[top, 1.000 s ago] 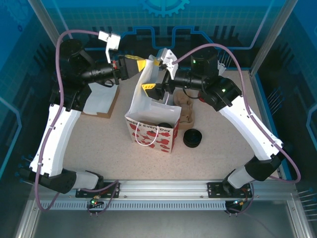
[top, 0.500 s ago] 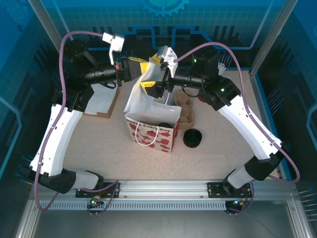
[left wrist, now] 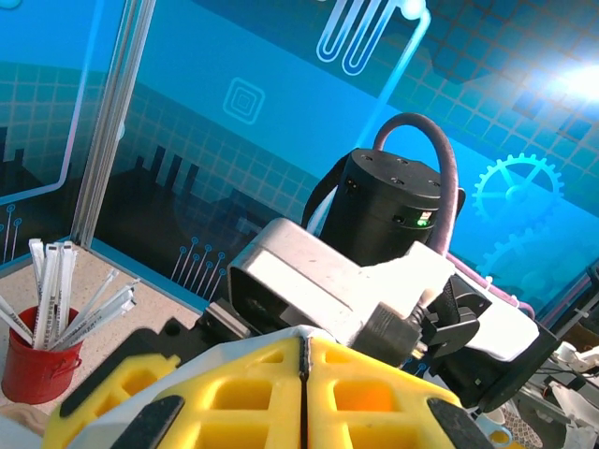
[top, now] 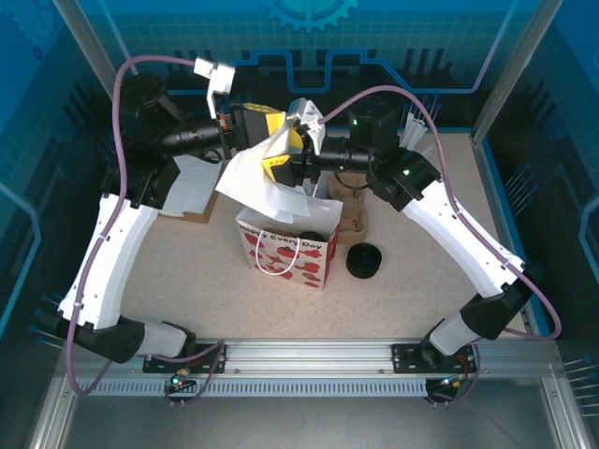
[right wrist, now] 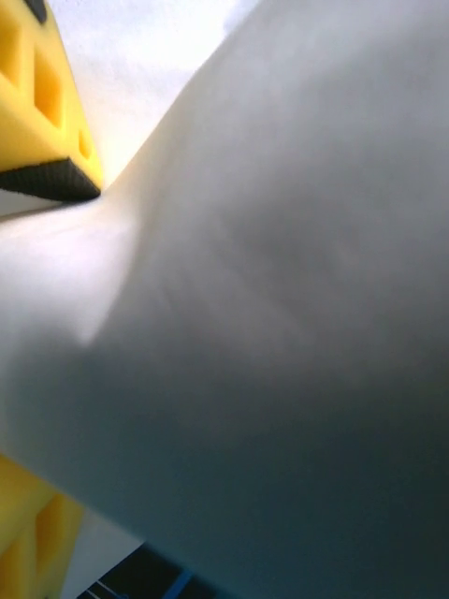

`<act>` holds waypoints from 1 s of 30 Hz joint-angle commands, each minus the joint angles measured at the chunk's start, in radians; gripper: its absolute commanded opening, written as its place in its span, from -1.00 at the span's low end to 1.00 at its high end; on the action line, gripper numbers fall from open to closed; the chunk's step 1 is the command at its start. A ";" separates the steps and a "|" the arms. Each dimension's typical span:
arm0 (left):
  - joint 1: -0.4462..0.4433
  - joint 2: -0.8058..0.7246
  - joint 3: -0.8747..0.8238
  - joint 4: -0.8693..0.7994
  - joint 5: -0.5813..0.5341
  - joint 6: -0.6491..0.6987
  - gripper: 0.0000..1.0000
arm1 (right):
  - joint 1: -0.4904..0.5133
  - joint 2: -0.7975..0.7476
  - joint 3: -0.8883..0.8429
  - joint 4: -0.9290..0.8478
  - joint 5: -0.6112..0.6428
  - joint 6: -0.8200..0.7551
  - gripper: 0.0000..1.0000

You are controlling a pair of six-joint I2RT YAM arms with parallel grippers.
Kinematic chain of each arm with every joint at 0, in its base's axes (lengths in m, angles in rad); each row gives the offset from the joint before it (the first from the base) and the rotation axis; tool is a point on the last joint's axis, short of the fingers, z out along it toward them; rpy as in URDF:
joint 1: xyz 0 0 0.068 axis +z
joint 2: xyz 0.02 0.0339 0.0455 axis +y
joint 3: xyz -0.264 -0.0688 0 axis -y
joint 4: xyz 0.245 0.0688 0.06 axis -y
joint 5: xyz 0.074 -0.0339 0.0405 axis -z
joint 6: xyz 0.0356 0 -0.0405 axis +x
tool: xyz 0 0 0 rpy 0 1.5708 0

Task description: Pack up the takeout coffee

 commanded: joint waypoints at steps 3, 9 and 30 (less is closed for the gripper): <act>-0.011 0.004 0.032 0.035 -0.026 -0.001 -0.84 | 0.012 -0.024 -0.041 0.025 -0.005 0.020 -0.04; -0.011 -0.014 0.035 0.016 -0.063 0.034 -0.84 | 0.010 -0.060 -0.073 -0.012 0.024 0.004 -0.48; -0.011 -0.279 -0.117 -0.310 -0.389 0.287 0.74 | 0.003 -0.136 -0.074 -0.201 0.274 -0.137 -1.00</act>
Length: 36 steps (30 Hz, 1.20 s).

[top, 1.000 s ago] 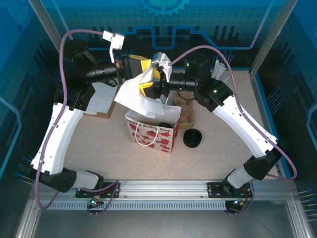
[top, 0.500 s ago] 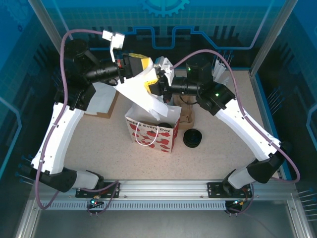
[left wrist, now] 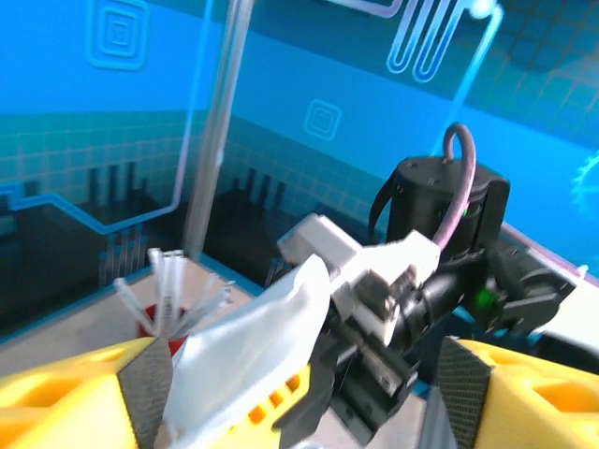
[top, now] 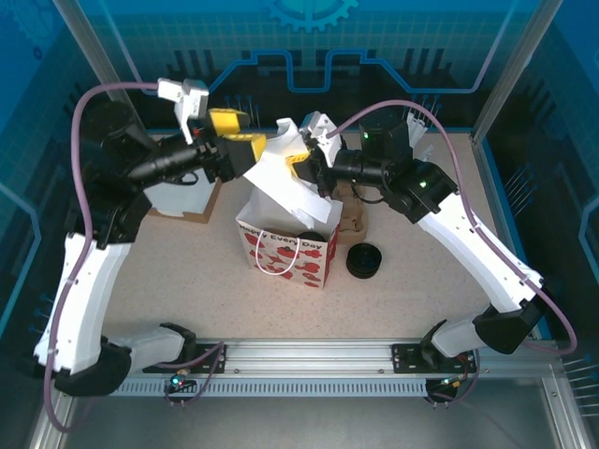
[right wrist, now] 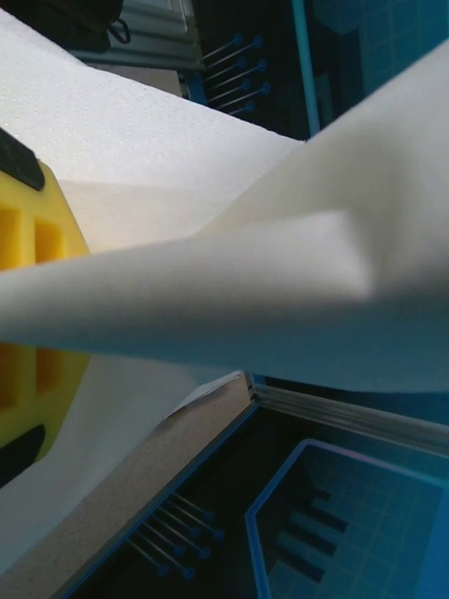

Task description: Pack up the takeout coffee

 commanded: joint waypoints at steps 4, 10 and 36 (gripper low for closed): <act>-0.006 -0.191 -0.158 -0.163 -0.292 0.084 0.88 | 0.041 -0.033 0.021 -0.092 0.193 -0.135 -1.00; -0.005 -0.372 -0.371 -0.258 -0.544 0.038 0.91 | 0.124 -0.026 0.049 -0.179 0.352 -0.322 -1.00; -0.005 -0.663 -0.797 -0.367 -0.765 -0.045 0.97 | 0.255 0.168 0.149 -0.391 0.507 -0.757 -1.00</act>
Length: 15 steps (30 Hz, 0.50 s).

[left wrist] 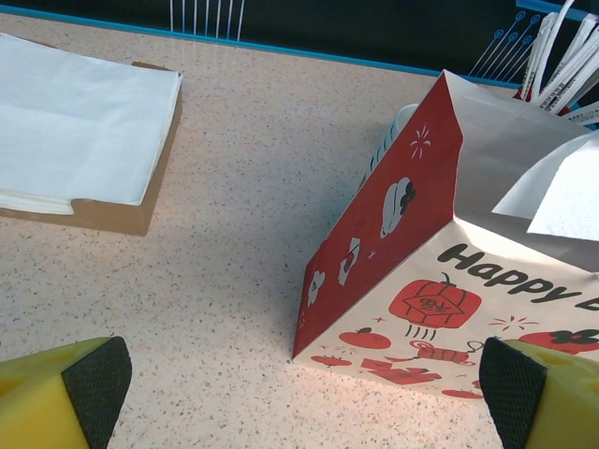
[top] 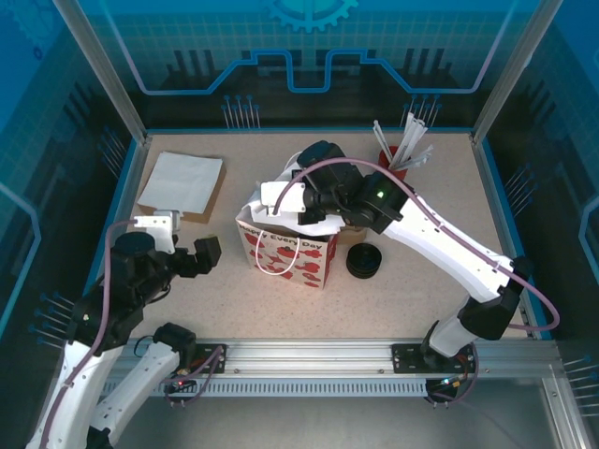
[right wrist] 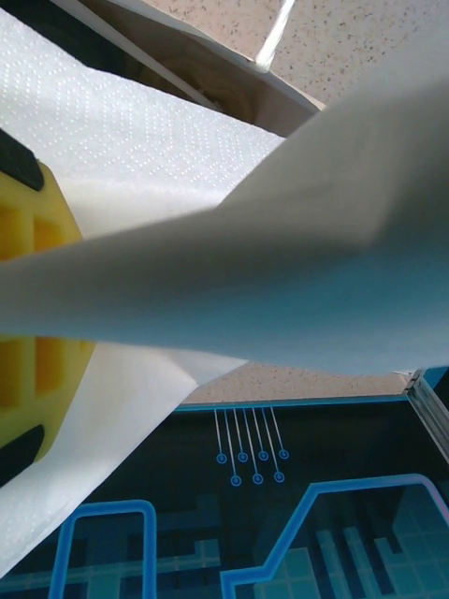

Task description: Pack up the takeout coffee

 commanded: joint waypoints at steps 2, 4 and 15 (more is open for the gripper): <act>-0.006 -0.011 0.001 0.005 -0.021 0.013 0.97 | 0.021 0.050 0.060 -0.042 0.007 -0.075 -1.00; -0.006 -0.009 0.003 0.005 -0.023 0.014 0.97 | 0.023 0.069 0.071 -0.045 0.014 -0.092 -1.00; -0.006 -0.008 0.002 0.003 -0.029 0.019 0.97 | 0.036 0.118 0.059 -0.101 -0.002 -0.118 -1.00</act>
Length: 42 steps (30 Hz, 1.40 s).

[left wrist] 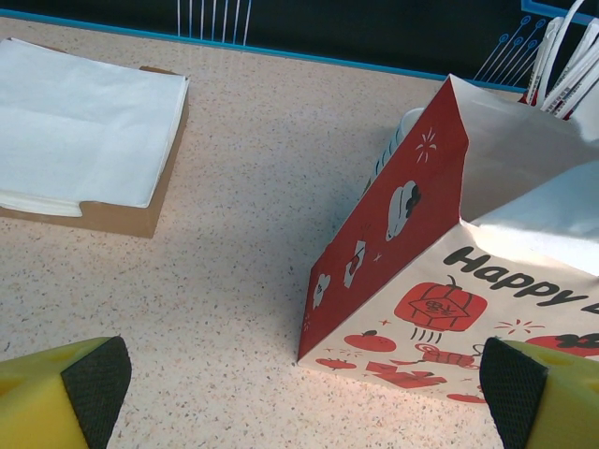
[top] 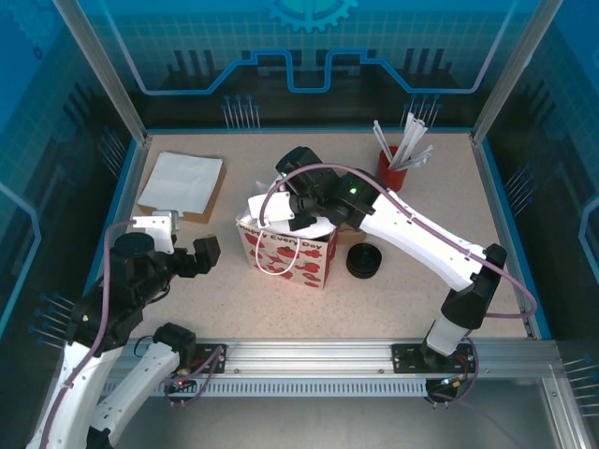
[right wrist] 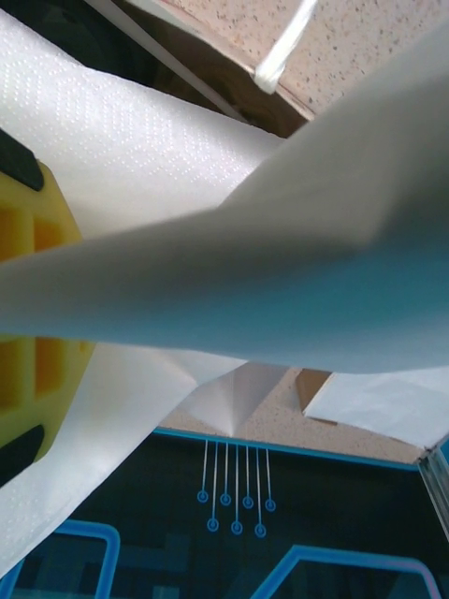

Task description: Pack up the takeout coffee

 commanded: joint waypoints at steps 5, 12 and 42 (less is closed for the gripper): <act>-0.006 -0.005 -0.002 0.006 -0.022 0.018 0.98 | 0.019 0.008 -0.012 -0.065 -0.030 0.027 -1.00; -0.005 -0.006 -0.003 0.006 -0.023 0.015 0.97 | 0.016 0.042 -0.021 -0.102 -0.065 0.062 -1.00; -0.006 0.001 -0.015 0.014 -0.004 0.000 0.97 | -0.093 0.239 0.093 -0.316 -0.219 0.213 -1.00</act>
